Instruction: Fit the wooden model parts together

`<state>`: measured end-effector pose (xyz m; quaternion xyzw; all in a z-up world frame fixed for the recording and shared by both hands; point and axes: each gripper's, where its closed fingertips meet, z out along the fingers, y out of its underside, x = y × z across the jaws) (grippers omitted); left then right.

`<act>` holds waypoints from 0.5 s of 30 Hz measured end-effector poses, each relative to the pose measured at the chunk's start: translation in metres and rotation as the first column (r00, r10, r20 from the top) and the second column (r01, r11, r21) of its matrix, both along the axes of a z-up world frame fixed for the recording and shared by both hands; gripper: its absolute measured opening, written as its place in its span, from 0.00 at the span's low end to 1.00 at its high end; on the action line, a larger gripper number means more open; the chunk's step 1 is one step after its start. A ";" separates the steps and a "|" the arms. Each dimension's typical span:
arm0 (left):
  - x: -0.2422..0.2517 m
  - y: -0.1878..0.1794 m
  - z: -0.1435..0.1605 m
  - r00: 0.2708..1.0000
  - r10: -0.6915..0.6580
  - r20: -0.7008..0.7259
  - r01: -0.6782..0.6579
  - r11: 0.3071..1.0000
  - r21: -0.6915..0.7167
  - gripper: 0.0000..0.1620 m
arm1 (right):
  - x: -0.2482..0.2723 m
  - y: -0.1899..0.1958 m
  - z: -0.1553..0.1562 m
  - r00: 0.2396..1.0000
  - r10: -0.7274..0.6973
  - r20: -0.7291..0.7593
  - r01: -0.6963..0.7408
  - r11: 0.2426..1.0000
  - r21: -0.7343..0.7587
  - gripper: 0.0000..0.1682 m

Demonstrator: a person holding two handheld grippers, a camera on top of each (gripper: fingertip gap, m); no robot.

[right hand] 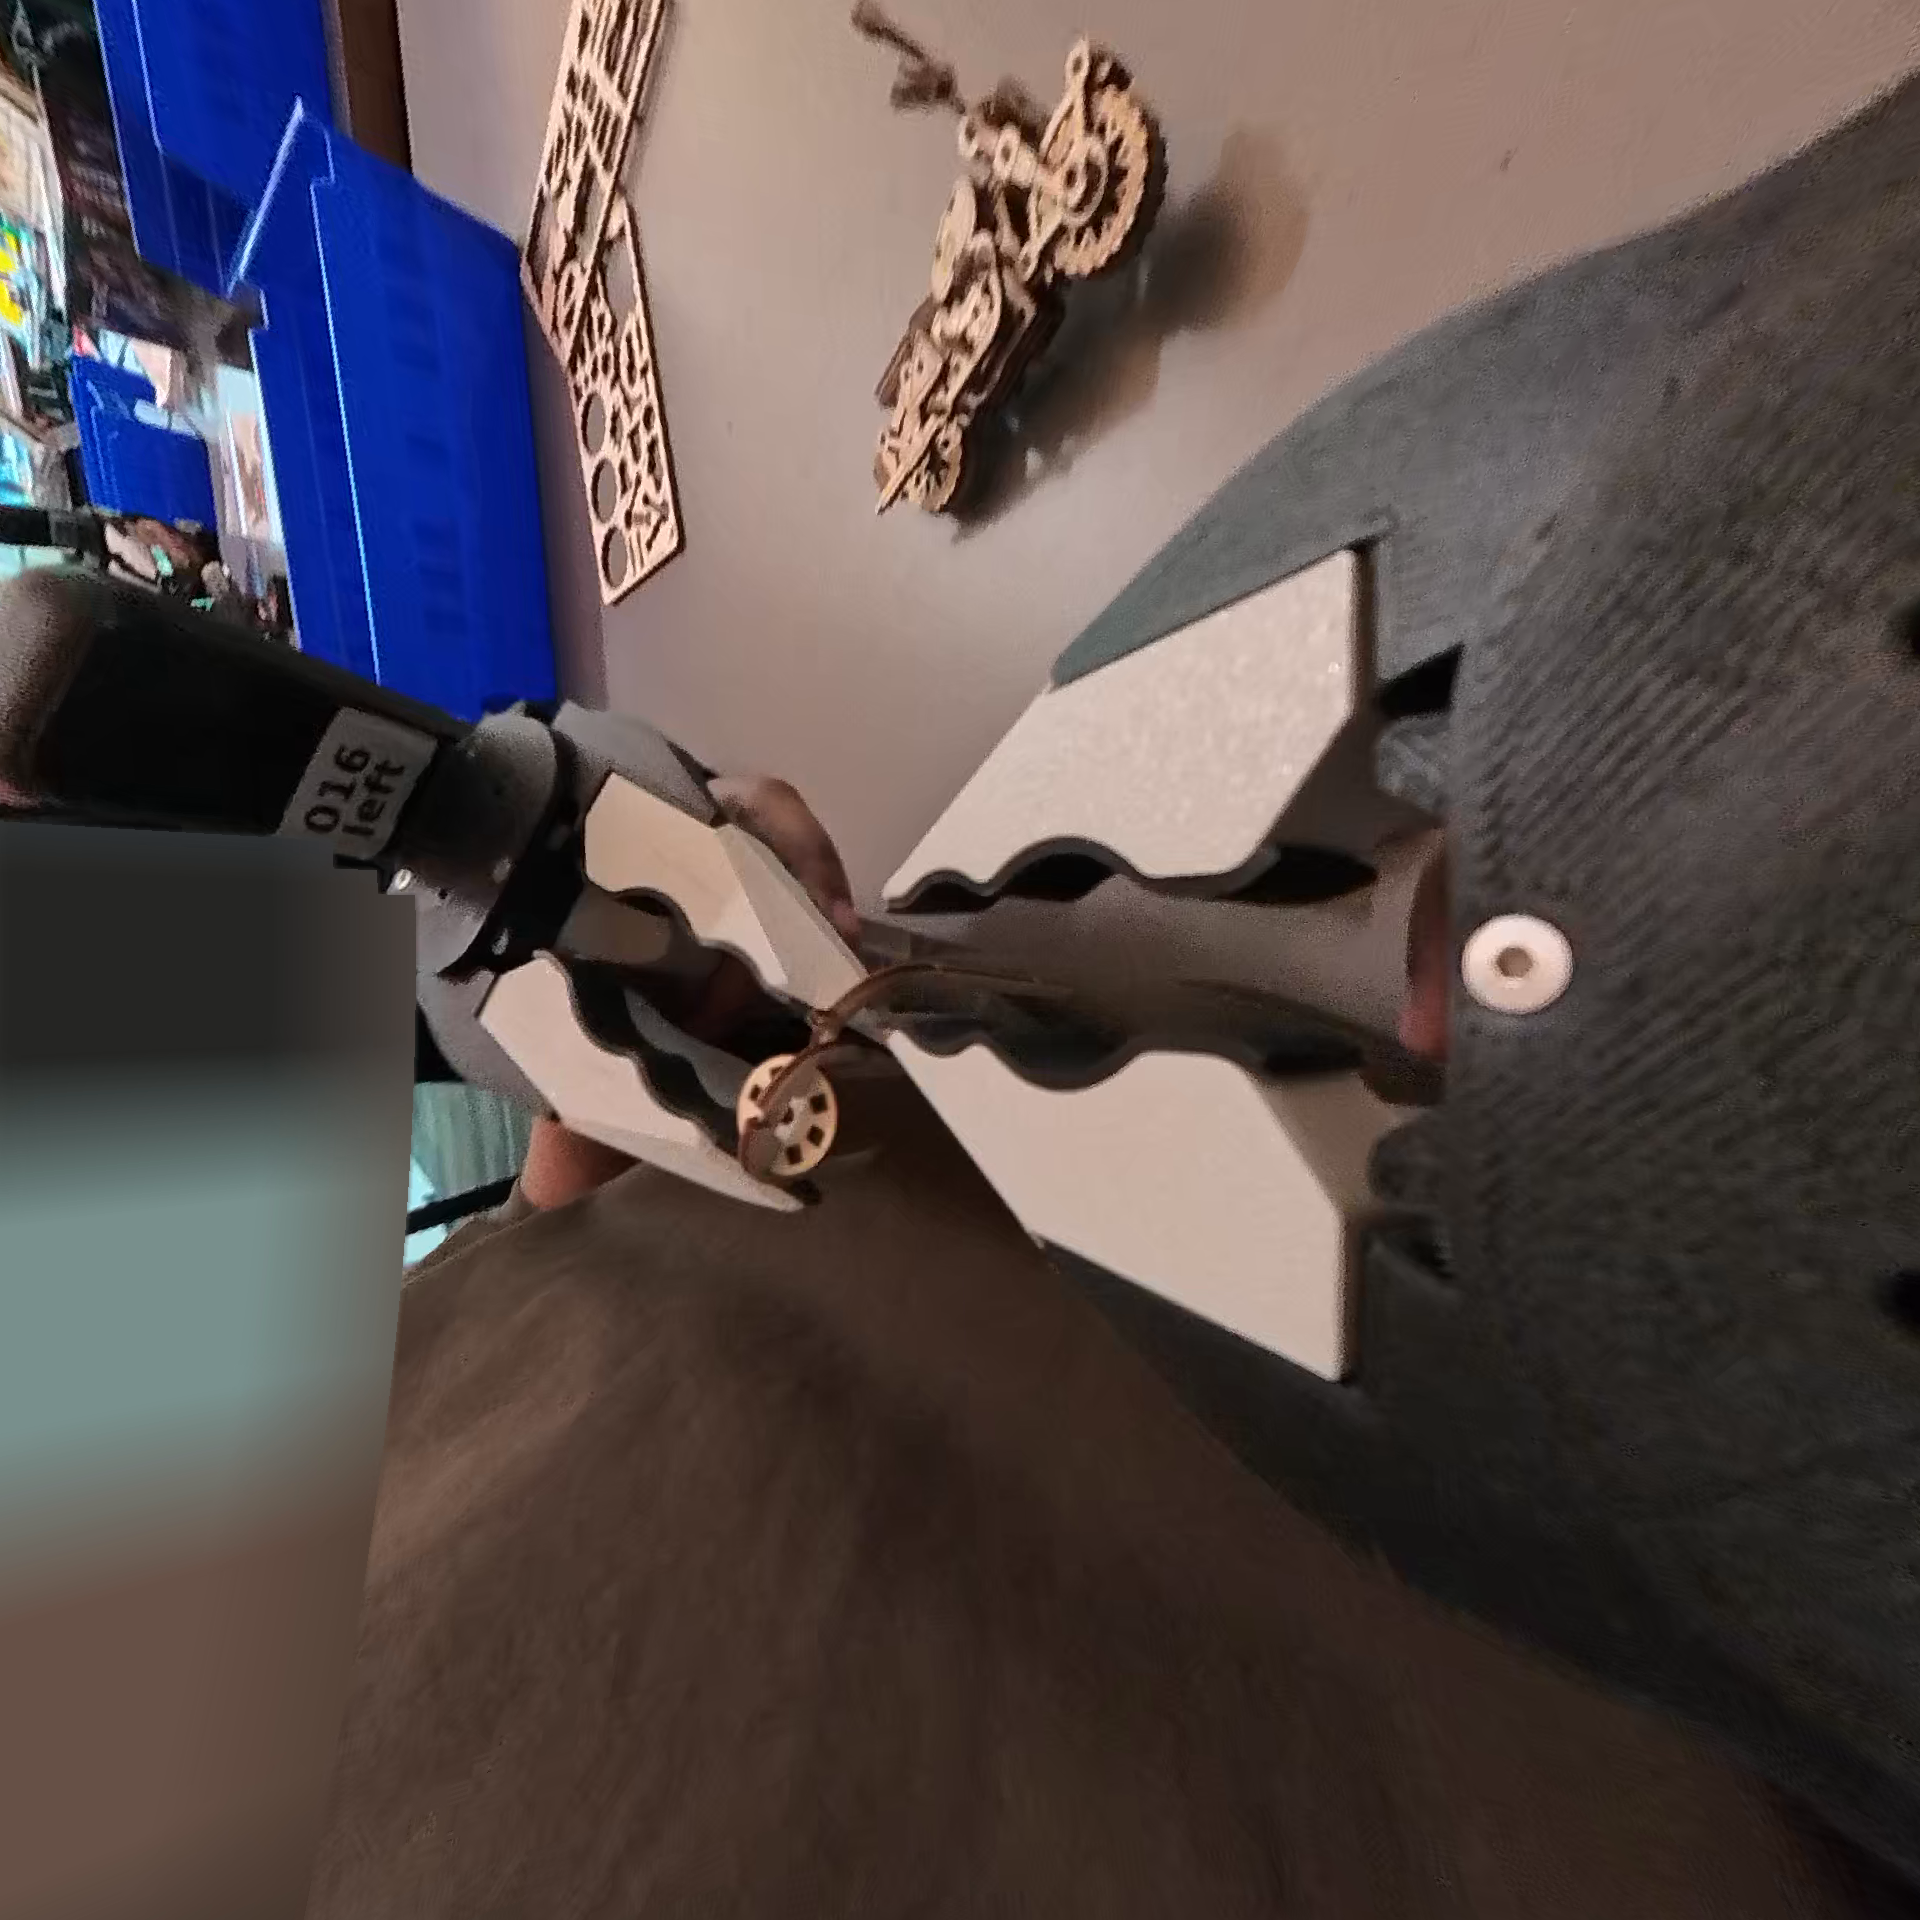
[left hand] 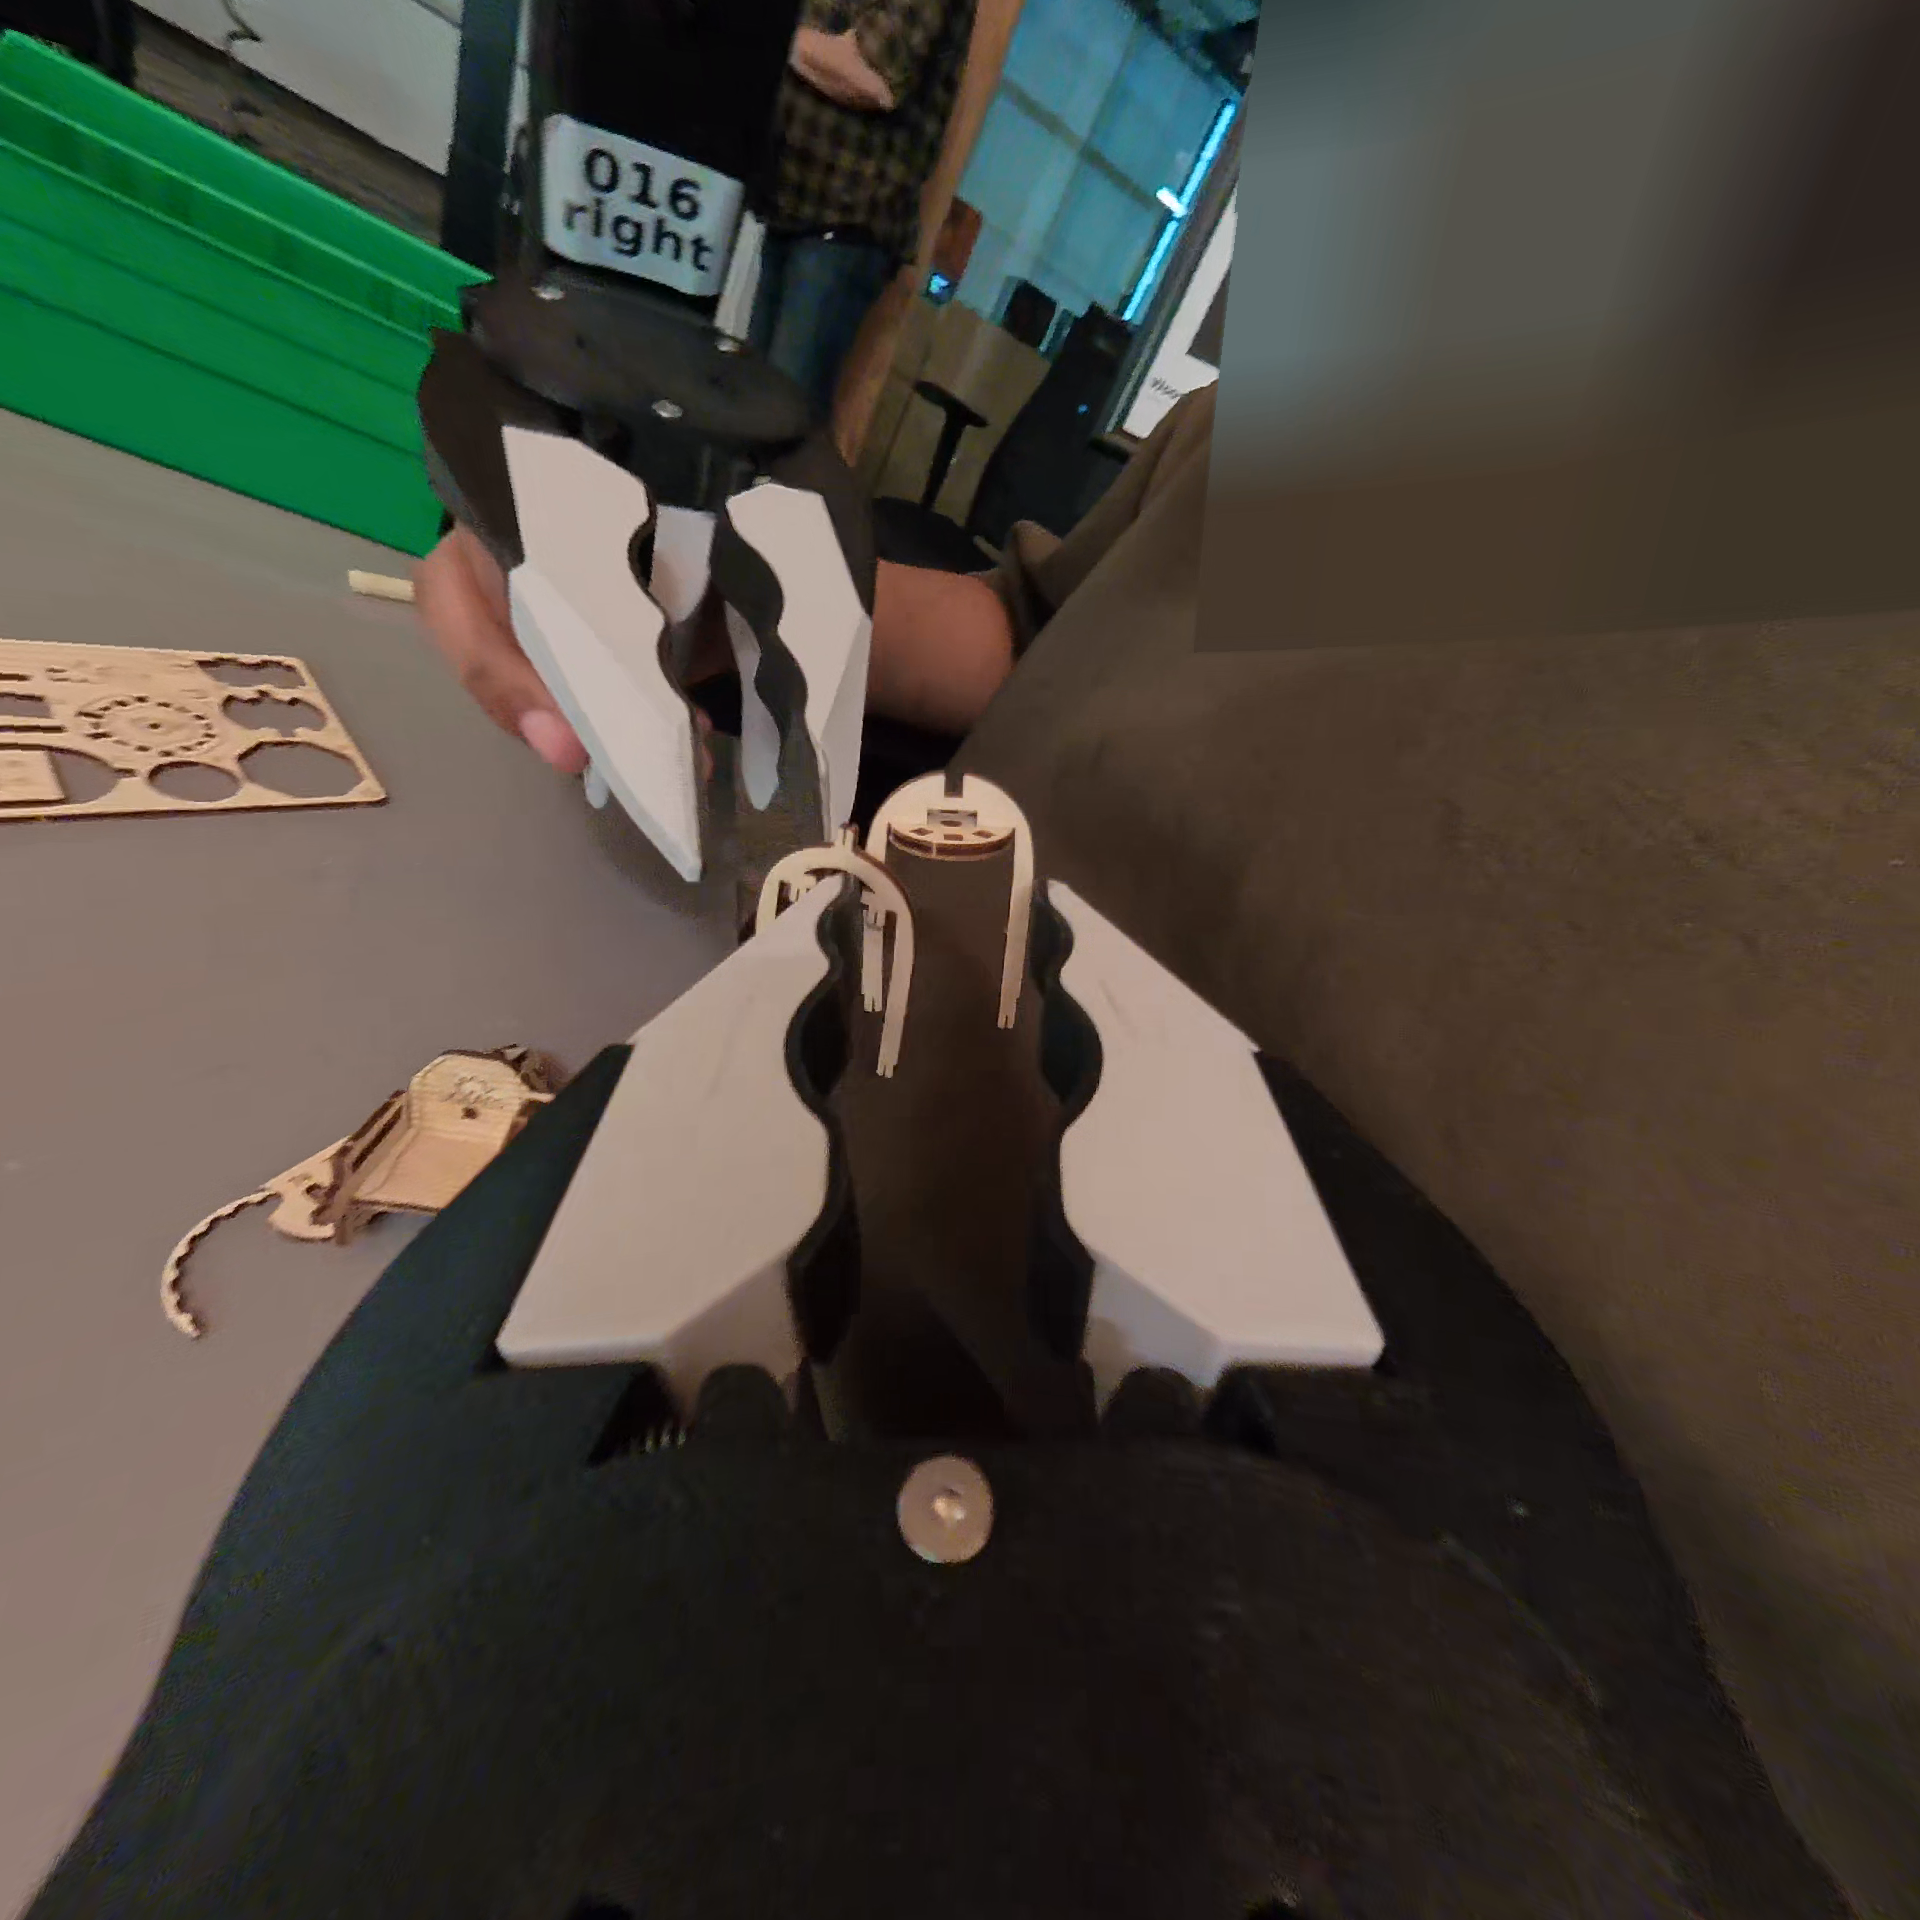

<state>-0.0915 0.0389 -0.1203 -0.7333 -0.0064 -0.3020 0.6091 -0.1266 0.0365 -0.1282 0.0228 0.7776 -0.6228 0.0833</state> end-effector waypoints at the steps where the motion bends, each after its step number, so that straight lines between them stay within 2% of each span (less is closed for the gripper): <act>1: 0.001 -0.001 0.001 1.000 -0.008 0.009 0.008 1.000 0.008 0.19 | 0.002 -0.001 0.002 1.000 0.016 0.016 -0.016 1.000 -0.011 0.10; 5: 0.001 -0.002 0.004 1.000 -0.013 0.027 0.013 1.000 0.021 0.17 | 0.006 0.000 0.006 0.998 0.047 0.045 -0.046 0.998 -0.039 0.00; 12: 0.001 -0.003 0.005 0.999 -0.019 0.044 0.018 0.999 0.027 0.19 | 0.005 -0.001 0.010 0.997 0.033 0.067 -0.029 0.998 -0.058 0.00; 15: 0.004 -0.004 0.006 0.998 -0.036 0.049 0.034 0.999 0.032 0.19 | 0.006 -0.003 0.006 0.997 0.035 0.063 -0.032 0.999 -0.044 0.09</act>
